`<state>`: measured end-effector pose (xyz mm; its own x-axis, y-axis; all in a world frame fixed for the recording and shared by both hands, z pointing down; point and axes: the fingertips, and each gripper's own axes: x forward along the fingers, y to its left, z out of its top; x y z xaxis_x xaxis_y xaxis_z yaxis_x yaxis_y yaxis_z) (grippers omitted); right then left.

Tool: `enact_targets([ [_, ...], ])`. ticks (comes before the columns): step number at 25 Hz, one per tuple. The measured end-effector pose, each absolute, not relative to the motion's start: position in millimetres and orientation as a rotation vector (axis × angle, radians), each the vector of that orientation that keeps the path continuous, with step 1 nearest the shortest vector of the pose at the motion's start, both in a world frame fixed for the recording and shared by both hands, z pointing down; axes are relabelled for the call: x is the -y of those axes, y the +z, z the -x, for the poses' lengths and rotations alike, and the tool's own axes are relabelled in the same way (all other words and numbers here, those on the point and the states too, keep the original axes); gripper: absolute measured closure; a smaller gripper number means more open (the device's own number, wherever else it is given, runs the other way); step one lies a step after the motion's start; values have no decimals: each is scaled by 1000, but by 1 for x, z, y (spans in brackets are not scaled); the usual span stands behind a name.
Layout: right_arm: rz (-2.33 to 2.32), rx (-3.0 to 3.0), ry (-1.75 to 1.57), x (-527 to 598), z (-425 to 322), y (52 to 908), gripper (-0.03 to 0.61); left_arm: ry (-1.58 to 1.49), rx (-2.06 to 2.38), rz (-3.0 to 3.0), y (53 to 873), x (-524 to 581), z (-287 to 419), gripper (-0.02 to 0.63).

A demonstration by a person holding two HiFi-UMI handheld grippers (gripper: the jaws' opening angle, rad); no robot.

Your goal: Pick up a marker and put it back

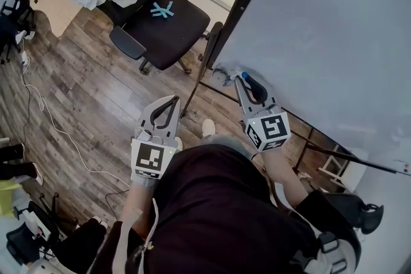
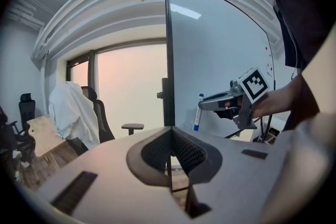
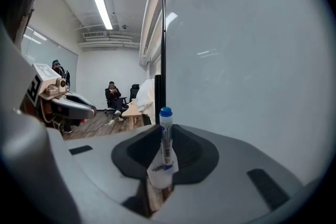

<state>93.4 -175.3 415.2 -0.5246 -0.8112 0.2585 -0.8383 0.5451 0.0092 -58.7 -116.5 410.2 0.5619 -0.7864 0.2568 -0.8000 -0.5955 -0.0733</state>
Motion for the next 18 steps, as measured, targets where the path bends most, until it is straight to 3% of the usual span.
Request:
enact_targets([
  [18,-1647,2482,90,138,-137,350,500,281,1142,-2874,387,124,13,604],
])
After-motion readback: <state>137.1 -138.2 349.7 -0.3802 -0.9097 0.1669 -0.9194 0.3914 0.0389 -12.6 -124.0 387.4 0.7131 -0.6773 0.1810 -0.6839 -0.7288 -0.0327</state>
